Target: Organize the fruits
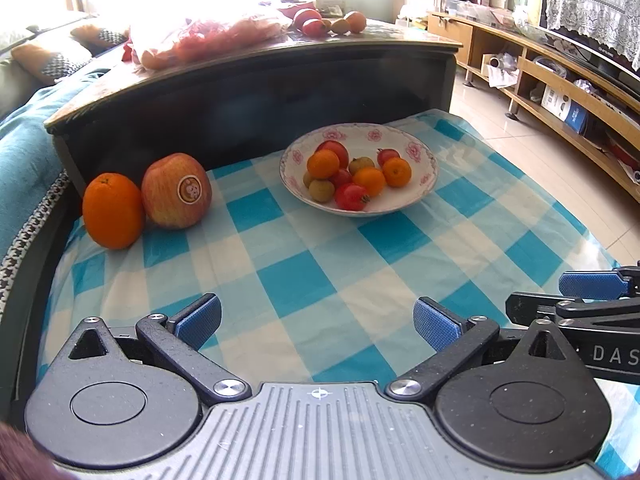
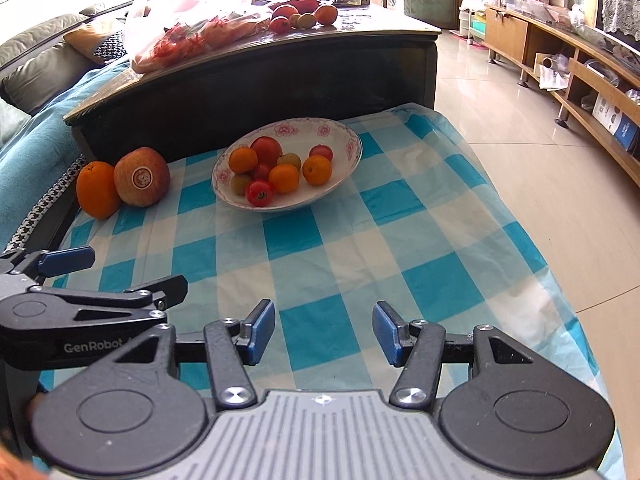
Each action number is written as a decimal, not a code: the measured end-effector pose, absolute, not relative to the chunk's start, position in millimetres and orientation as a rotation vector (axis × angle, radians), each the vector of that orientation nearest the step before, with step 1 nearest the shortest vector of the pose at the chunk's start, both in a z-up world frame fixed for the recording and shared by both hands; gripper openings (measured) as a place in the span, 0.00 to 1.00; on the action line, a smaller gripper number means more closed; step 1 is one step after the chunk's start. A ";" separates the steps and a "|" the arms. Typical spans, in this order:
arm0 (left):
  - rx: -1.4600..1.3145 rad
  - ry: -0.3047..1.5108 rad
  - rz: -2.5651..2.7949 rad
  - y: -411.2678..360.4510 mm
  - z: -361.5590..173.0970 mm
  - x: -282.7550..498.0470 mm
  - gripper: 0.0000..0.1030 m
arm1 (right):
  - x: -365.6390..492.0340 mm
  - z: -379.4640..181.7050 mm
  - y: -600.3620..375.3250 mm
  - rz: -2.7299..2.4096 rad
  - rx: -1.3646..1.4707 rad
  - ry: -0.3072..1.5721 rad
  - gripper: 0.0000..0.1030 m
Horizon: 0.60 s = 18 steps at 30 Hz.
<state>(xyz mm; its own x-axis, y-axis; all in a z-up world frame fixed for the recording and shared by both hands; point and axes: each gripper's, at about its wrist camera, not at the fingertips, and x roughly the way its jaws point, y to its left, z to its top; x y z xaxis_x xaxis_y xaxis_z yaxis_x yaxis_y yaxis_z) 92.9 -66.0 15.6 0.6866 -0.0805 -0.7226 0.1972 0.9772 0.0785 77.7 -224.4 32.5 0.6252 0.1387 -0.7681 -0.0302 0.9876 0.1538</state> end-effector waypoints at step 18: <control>0.164 0.804 -0.139 -59.6 13.6 63.5 1.00 | 49.7 31.7 -215.1 0.102 0.113 0.901 0.55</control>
